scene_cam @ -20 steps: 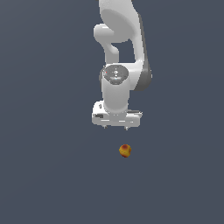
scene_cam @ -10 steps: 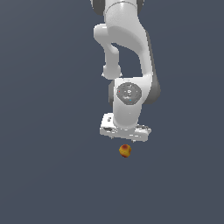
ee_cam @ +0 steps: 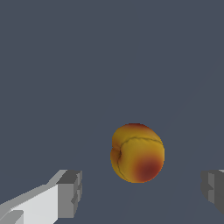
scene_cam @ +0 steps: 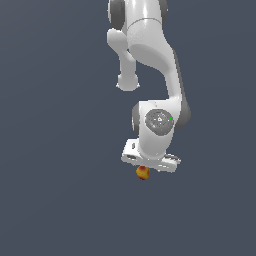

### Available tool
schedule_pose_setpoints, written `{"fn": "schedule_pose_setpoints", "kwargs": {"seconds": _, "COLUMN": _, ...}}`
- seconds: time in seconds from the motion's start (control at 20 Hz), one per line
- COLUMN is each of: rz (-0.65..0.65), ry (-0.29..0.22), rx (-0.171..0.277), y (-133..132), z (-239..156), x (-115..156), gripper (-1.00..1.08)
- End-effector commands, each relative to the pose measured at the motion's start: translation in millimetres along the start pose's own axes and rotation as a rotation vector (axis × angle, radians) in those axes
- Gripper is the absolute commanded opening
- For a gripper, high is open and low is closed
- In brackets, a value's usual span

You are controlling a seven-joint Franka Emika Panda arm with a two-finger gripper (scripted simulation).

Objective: Pick up the object and move it to a goal position.

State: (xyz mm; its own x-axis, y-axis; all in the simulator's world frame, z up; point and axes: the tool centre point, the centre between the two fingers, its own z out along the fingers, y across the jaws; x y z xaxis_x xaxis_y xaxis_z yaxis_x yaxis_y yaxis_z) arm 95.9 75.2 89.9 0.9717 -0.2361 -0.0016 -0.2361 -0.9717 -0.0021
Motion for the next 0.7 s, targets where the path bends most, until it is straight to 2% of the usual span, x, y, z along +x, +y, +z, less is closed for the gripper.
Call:
{"fn": "schedule_pose_setpoints", "kwargs": {"seconds": 0.0, "rz": 0.009, "ry": 0.001, "rx": -0.001, "y": -3.8, "z": 3.1, "x": 2.4, "gripper": 1.00}}
{"fn": "schedule_pose_setpoints", "kwargs": {"seconds": 0.4, "rz": 0.011, "ry": 0.001, "rx": -0.002, "y": -5.6, "z": 8.2, "x": 2.7, "gripper": 1.00}}
{"fn": "schedule_pose_setpoints", "kwargs": {"seconds": 0.65, "rz": 0.012, "ry": 0.001, "rx": -0.002, "y": -5.8, "z": 29.4, "x": 2.3, "gripper": 1.00}}
